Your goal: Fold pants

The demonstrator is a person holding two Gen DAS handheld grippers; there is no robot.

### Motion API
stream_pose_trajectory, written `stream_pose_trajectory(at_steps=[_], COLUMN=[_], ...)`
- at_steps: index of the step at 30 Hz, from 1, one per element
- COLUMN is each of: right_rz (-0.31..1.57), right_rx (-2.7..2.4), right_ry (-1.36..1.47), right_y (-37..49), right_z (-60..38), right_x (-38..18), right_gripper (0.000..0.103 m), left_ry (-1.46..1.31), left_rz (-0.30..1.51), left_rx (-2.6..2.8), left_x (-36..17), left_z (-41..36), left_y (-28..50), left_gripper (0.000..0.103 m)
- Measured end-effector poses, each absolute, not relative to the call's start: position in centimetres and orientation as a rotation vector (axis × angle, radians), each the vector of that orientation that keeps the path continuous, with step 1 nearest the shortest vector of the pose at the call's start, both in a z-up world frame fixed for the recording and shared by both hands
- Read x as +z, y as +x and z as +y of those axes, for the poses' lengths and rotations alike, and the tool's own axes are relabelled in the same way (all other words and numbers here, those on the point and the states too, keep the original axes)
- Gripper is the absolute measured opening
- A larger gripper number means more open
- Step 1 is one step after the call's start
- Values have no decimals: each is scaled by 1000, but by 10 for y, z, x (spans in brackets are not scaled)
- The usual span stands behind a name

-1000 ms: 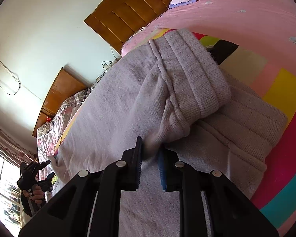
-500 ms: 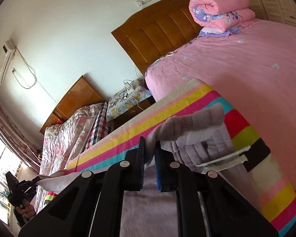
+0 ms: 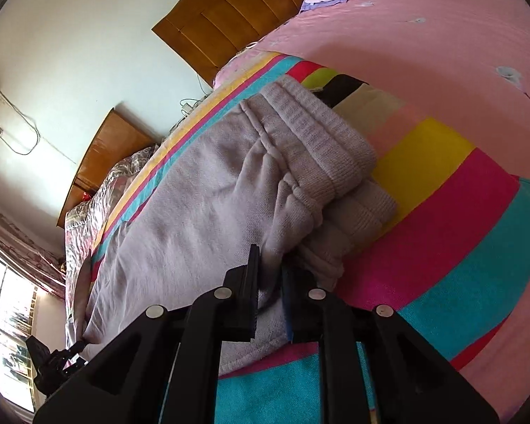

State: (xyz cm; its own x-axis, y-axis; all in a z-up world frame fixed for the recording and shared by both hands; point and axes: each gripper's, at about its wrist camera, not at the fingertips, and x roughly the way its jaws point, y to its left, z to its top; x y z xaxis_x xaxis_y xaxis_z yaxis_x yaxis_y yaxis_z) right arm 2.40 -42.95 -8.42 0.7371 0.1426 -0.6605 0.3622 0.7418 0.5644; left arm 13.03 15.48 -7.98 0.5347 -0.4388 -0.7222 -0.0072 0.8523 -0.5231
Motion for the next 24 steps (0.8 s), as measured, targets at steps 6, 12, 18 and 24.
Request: stream_pose_trajectory(at_steps=[6, 12, 18, 24], right_rz=[757, 684, 684, 737], right_rx=[-106, -96, -86, -116], right_ry=[745, 645, 574, 712], right_y=[22, 28, 2, -8], right_z=[-422, -409, -392, -413], right_x=[-94, -53, -39, -96], right_gripper=[25, 10, 10, 8], left_ry=[-546, -436, -359, -336], left_rz=[970, 919, 925, 1075], left_rx=[-280, -346, -341, -305], left_x=[-86, -41, -11, -83], left_z=[166, 152, 172, 165], left_y=[140, 148, 124, 122], left_gripper=[53, 16, 18, 20])
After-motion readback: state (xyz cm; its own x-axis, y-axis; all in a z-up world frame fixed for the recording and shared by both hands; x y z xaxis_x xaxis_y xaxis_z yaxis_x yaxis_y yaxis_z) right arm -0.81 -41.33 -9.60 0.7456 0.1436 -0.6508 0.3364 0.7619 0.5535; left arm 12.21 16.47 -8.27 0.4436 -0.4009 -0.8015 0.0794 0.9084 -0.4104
